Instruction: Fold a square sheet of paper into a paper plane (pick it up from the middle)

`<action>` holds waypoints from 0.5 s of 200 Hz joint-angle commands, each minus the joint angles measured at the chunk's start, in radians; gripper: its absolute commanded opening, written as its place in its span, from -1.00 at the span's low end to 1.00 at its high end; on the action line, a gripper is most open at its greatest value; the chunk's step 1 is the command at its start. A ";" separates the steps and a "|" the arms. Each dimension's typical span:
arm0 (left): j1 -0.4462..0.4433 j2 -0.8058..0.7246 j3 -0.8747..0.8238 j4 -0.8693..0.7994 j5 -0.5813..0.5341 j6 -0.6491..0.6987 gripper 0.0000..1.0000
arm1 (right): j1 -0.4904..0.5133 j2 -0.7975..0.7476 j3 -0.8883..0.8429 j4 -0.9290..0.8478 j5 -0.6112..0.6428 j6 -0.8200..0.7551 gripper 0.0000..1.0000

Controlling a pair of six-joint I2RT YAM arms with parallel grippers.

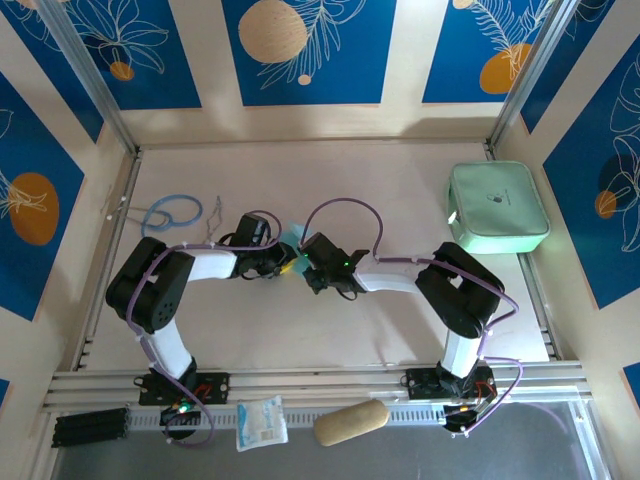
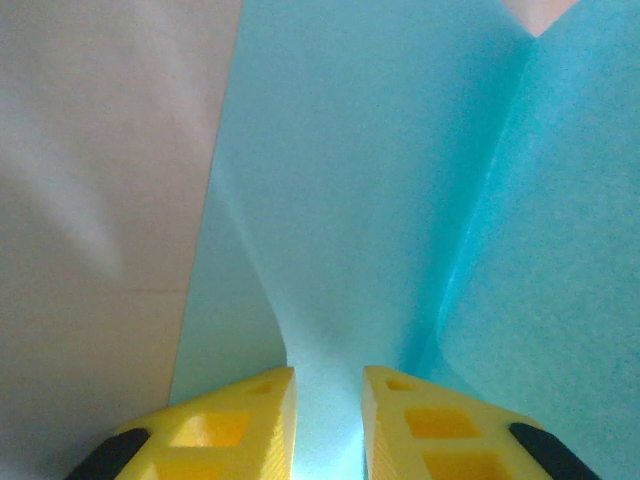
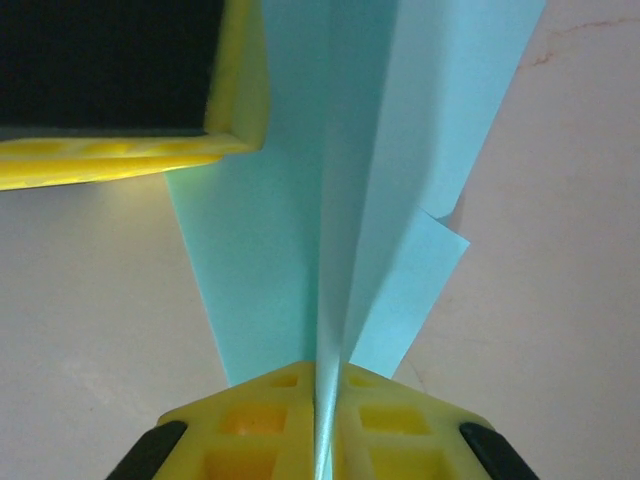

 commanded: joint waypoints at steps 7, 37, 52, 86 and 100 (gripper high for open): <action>-0.010 0.013 0.000 -0.036 -0.011 0.003 -0.51 | -0.017 0.003 0.015 0.014 -0.089 -0.016 -0.77; -0.010 0.011 -0.001 -0.036 -0.012 0.005 -0.53 | -0.039 0.005 0.015 0.014 -0.164 -0.020 -0.78; -0.009 0.008 -0.001 -0.036 -0.012 0.004 -0.53 | -0.051 0.008 0.017 0.010 -0.200 -0.016 -0.78; -0.010 -0.004 0.000 -0.050 -0.017 0.010 -0.53 | -0.080 0.014 0.019 0.003 -0.270 -0.002 -0.78; -0.010 -0.010 0.002 -0.055 -0.020 0.015 -0.53 | -0.095 0.018 0.023 0.001 -0.308 0.002 -0.78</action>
